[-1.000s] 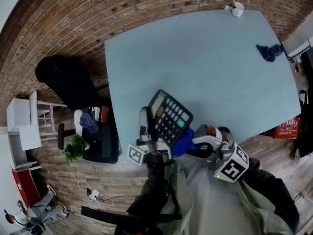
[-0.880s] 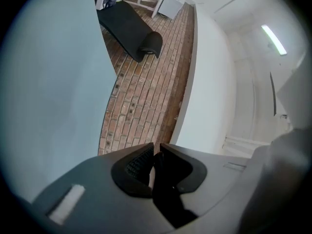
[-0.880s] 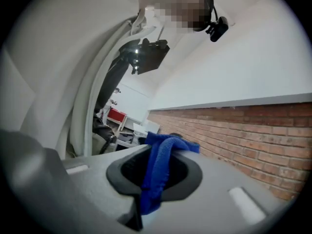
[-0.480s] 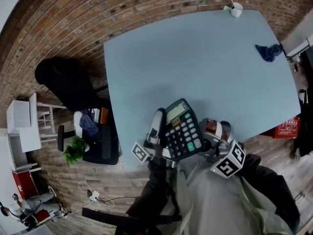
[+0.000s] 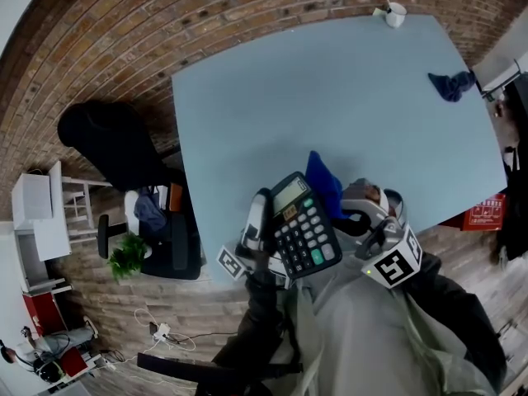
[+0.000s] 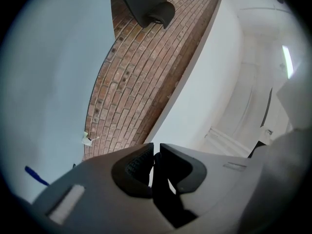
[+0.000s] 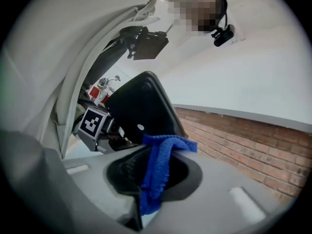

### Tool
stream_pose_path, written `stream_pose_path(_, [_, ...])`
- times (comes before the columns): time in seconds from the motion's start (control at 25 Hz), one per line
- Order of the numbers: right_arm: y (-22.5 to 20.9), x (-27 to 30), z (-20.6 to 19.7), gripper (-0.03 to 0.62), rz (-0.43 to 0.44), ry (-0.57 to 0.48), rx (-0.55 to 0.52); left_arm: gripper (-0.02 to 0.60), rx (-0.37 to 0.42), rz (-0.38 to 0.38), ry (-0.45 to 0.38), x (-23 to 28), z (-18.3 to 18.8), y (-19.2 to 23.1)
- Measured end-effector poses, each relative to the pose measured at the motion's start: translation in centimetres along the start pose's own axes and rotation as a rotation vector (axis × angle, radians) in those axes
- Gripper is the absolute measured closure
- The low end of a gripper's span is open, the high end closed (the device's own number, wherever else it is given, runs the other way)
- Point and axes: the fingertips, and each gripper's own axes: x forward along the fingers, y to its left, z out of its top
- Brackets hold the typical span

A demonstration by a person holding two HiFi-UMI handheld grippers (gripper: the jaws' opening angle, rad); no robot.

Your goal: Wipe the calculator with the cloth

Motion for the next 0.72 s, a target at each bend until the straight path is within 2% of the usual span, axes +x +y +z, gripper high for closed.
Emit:
stream_pose_path(0.24, [3.9, 0.1, 2.1, 0.545, 0.147, -0.056, 0.032, 0.534, 0.009, 0.004, 0.008, 0.2, 0.5, 0.2])
stream_pose_path(0.36, [2.6, -0.2, 1.9, 0.545, 0.118, -0.079, 0.085, 0.534, -0.019, -0.02, 0.009, 0.2, 0.2, 0.0])
stream_pose_path(0.48, [-0.7, -0.8, 1.0, 0.545, 0.026, -0.103, 0.157, 0.534, -0.034, -0.023, -0.002, -0.1, 0.3, 0.0])
stream_pose_path(0.56, [-2.9, -1.6, -0.6, 0.545, -0.05, -0.097, 0.269, 0.535, -0.004, 0.008, 0.006, -0.5, 0.3, 0.5])
stream_pose_path(0.64, [-4.3, -2.1, -3.1, 0.545, -0.119, -0.07, 0.455, 0.534, 0.051, 0.073, 0.021, -1.2, 0.7, 2.1])
stream_pose_path(0.72, [-4.2, -1.7, -5.5, 0.545, -0.138, -0.05, 0.623, 0.532, 0.093, 0.148, 0.037, -2.1, 1.1, 4.3])
